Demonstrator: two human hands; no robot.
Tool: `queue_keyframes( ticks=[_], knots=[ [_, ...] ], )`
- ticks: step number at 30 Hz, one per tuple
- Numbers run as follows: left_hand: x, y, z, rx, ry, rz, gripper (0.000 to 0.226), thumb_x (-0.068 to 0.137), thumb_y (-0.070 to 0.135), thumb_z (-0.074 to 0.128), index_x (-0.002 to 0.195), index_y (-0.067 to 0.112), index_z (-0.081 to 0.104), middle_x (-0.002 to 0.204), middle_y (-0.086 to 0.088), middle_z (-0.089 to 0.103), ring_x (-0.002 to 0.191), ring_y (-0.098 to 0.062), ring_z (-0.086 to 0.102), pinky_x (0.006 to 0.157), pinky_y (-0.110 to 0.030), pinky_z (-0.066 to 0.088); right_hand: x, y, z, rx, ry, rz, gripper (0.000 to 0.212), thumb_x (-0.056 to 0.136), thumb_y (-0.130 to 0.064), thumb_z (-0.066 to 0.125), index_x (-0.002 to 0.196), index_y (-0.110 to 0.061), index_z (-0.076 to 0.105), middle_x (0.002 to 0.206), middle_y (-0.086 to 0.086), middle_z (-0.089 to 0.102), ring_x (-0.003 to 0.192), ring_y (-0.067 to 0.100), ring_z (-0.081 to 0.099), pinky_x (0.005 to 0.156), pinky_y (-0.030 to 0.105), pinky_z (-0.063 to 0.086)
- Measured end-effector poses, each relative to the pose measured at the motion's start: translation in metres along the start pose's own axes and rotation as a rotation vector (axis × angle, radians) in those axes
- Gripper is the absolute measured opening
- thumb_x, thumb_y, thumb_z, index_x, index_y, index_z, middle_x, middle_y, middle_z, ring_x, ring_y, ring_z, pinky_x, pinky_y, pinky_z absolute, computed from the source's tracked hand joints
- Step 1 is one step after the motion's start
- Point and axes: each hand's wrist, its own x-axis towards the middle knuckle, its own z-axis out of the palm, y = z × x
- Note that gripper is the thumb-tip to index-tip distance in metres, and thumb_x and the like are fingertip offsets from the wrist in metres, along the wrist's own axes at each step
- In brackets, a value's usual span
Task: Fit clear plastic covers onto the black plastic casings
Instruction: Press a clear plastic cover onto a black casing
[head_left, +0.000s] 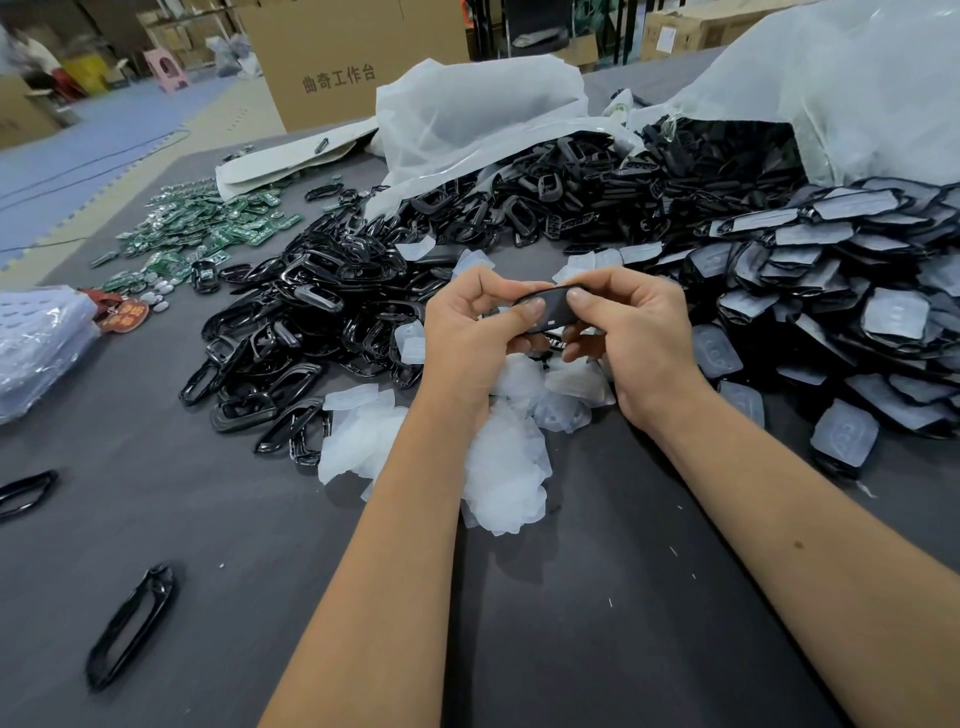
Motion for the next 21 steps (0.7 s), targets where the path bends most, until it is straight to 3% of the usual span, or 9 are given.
queue_keyframes(
  ticks=[8, 12, 21],
  knots=[
    [0.0027, -0.0055, -0.0006, 0.072, 0.068, 0.019, 0.019, 0.090, -0.010, 0.070, 0.086, 0.008, 0.065, 0.075, -0.006, 0.074, 0.061, -0.014, 0.069, 0.058, -0.022, 0.055, -0.0024, 0.0033, 0.0022, -0.117, -0.058, -0.077, 0.024, 0.104, -0.004, 0.055, 0.098, -0.010, 0.077, 0.085, 0.020, 0.073, 0.061, 0.021, 0.064, 0.050, 0.029, 0.054],
    [0.0030, -0.0056, -0.0020, 0.070, 0.073, 0.020, 0.018, 0.089, -0.012, 0.069, 0.090, 0.006, 0.065, 0.076, -0.008, 0.073, 0.055, -0.014, 0.063, 0.057, -0.022, 0.054, -0.0002, 0.0074, 0.0002, -0.225, -0.033, -0.096, 0.017, 0.100, -0.008, 0.062, 0.102, -0.013, 0.079, 0.066, 0.003, 0.065, 0.051, 0.016, 0.057, 0.046, 0.027, 0.051],
    [0.0032, -0.0051, -0.0036, 0.112, 0.049, -0.009, 0.022, 0.086, -0.014, 0.071, 0.094, 0.006, 0.067, 0.082, -0.010, 0.073, 0.054, -0.016, 0.063, 0.055, -0.022, 0.052, 0.0019, 0.0072, 0.0012, -0.250, 0.037, -0.052, 0.030, 0.094, -0.003, 0.060, 0.089, -0.024, 0.081, 0.072, 0.003, 0.073, 0.048, 0.014, 0.057, 0.042, 0.027, 0.046]
  ],
)
